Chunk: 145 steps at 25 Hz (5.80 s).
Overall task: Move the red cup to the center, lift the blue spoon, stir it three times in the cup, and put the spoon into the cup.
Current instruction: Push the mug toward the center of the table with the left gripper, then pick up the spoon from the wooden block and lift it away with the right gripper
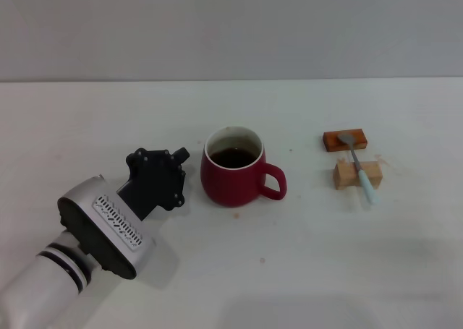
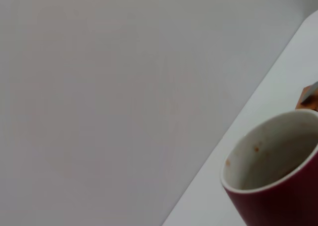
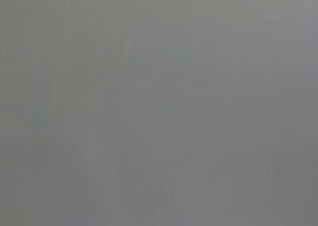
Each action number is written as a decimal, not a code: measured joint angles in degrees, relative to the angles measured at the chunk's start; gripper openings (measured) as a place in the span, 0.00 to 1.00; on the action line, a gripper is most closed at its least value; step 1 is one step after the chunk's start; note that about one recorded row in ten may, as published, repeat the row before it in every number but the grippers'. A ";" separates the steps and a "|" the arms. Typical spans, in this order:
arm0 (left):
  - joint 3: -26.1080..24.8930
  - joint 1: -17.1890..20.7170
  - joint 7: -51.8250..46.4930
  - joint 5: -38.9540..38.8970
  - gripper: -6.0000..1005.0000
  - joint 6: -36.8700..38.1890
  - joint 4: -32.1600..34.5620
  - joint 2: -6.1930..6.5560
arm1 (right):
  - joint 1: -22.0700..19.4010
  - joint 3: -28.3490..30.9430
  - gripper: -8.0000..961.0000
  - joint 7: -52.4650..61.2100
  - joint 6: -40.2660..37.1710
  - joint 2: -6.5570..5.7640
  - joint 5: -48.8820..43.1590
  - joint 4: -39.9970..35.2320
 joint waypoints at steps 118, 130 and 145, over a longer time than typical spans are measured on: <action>-19.15 17.08 -32.16 0.22 0.86 18.61 1.52 0.30 | 14.37 -11.88 0.72 0.01 35.51 0.11 0.36 2.11; -19.06 17.10 -32.16 0.22 0.86 18.58 1.51 0.30 | 14.52 -12.04 0.72 0.00 35.52 0.18 0.36 2.29; -18.88 17.09 -32.16 0.22 0.86 18.46 1.60 0.31 | 14.28 -11.89 0.57 0.01 36.01 0.18 0.36 2.41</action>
